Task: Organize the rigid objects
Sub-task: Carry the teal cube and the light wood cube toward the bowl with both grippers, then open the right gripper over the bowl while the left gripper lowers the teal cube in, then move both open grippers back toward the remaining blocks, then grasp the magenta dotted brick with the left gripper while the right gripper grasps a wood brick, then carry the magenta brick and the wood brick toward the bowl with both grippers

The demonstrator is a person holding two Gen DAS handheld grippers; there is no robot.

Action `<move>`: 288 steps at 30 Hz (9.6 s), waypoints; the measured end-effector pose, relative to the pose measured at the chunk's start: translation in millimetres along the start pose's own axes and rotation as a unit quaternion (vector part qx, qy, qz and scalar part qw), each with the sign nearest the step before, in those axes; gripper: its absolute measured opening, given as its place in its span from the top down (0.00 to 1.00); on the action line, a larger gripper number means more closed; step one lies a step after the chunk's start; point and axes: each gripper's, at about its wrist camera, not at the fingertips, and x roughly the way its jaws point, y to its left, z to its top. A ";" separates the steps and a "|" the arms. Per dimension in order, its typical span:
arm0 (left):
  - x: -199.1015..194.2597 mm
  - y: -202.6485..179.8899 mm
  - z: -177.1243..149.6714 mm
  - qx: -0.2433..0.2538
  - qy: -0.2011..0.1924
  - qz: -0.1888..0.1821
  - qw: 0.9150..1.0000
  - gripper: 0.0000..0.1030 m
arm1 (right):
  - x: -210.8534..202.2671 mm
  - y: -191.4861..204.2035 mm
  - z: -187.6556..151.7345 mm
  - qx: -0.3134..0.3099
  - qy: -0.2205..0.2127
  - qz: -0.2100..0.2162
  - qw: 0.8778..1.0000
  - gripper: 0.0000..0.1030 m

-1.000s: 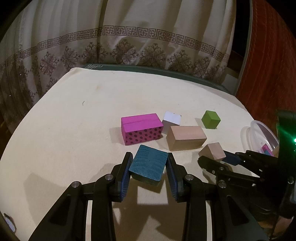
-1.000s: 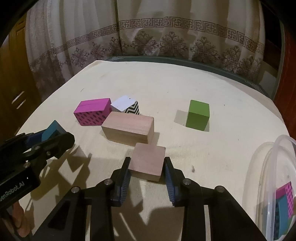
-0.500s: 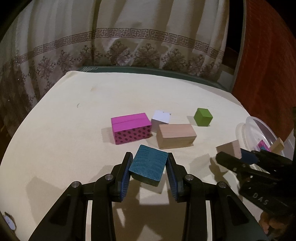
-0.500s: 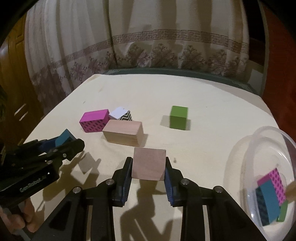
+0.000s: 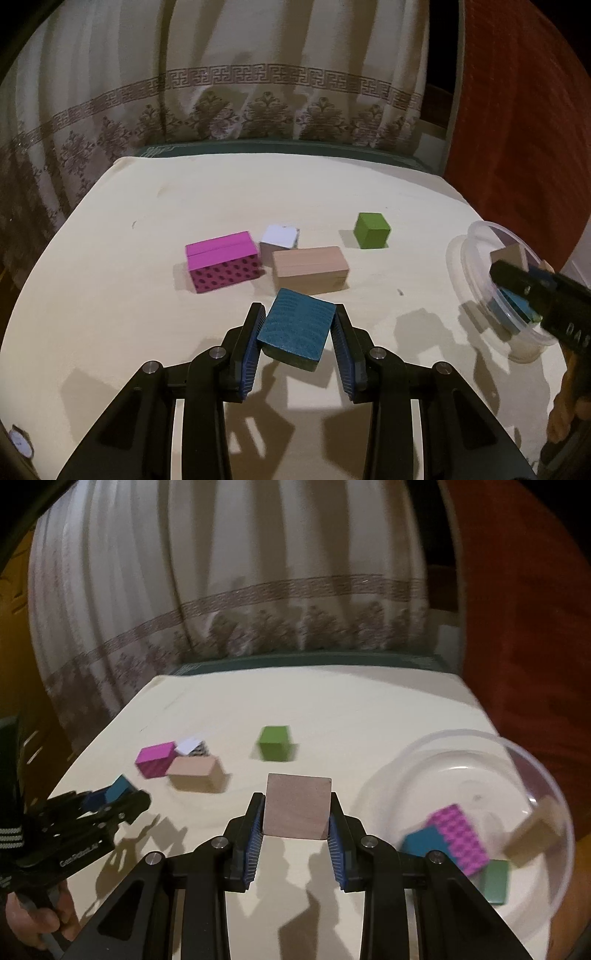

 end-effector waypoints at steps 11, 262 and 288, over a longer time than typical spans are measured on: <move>-5.9 -21.2 4.6 0.023 -0.003 -0.006 1.000 0.64 | 3.4 -47.8 8.2 0.033 -0.016 -0.050 0.998 0.68; 0.1 98.7 27.7 -0.123 -0.030 0.057 0.990 0.32 | 132.5 113.3 15.7 -0.078 0.101 0.044 0.991 0.34; -2.6 46.9 30.0 -0.078 -0.025 0.050 0.995 0.32 | 58.8 50.4 5.0 -0.019 0.042 0.027 0.999 0.34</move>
